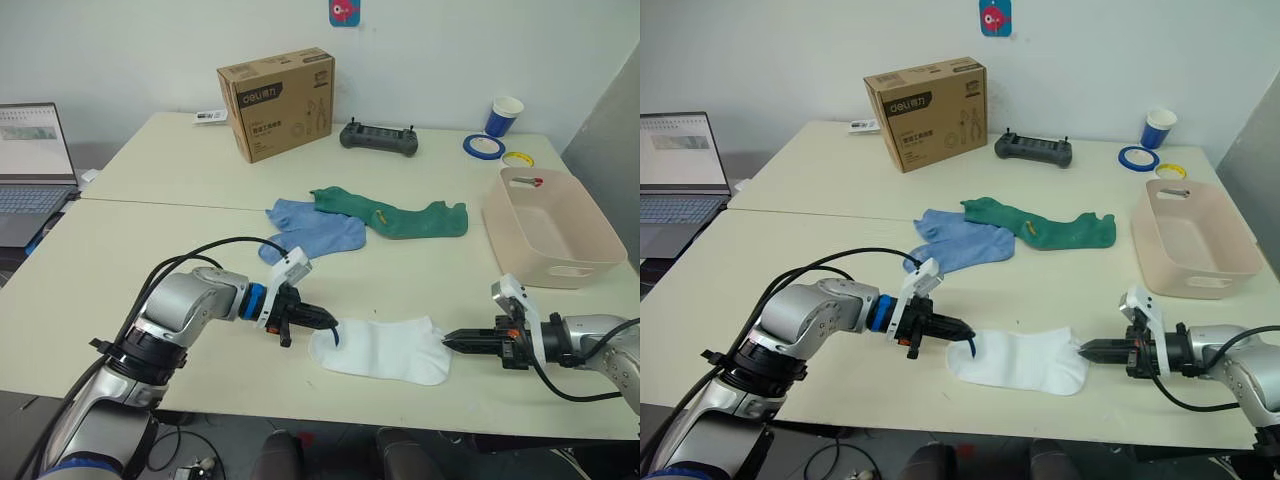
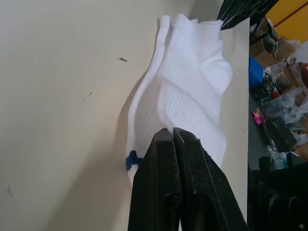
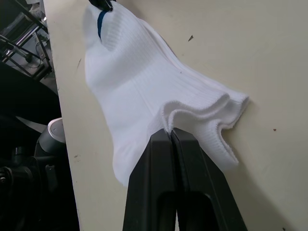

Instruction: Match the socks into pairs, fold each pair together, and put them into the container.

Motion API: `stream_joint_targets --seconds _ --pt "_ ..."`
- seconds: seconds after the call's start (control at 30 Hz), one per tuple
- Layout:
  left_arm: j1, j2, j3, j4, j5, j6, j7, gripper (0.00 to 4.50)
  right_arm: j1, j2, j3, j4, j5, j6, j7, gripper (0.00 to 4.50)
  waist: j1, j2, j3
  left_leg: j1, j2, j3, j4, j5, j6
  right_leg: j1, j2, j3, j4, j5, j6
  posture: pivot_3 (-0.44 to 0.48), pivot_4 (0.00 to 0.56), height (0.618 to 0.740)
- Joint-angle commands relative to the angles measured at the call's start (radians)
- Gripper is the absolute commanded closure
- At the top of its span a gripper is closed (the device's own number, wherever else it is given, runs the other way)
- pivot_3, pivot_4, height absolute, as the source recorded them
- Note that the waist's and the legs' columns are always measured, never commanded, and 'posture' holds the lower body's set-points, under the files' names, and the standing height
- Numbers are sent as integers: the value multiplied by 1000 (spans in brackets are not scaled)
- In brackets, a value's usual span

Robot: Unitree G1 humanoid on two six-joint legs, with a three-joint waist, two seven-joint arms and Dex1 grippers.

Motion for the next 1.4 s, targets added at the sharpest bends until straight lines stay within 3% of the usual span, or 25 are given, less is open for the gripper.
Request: stream_joint_targets --seconds 0.03,0.5,1.07,1.17,1.2,1.4 --pt "-26 -2 16 5 8 -19 -15 4500 -9 6 -38 -2 15 -1 -3 4484 0 0 0 0 0 0 0 0 0 0 0 0 0 0 0 0 150 740" --pt "4 20 53 -23 -1 -25 -30 4500 -5 19 -67 -4 40 20 -3 4484 0 0 0 0 0 0 0 0 0 0 0 0 0 0 0 0 150 740" --pt "19 -4 17 3 60 -113 -36 4500 -13 32 -50 28 -34 -3 -39 4484 0 0 0 0 0 0 0 0 0 0 0 0 0 0 0 0 150 740" --pt "26 -2 26 12 74 -154 -45 4500 -4 22 -61 26 -21 10 -29 3790 0 0 0 0 0 0 0 0 0 0 0 0 0 0 0 0 150 740" --pt "27 -3 29 16 76 -161 -42 4308 -1 20 -64 25 -21 10 -27 3499 0 0 0 0 0 0 0 0 0 0 0 0 0 0 0 0 150 740" --pt "32 8 58 28 75 -151 -34 2542 3 -11 -87 22 -13 23 -7 1328 0 0 0 0 0 0 0 0 0 0 0 0 0 0 0 0 150 740"
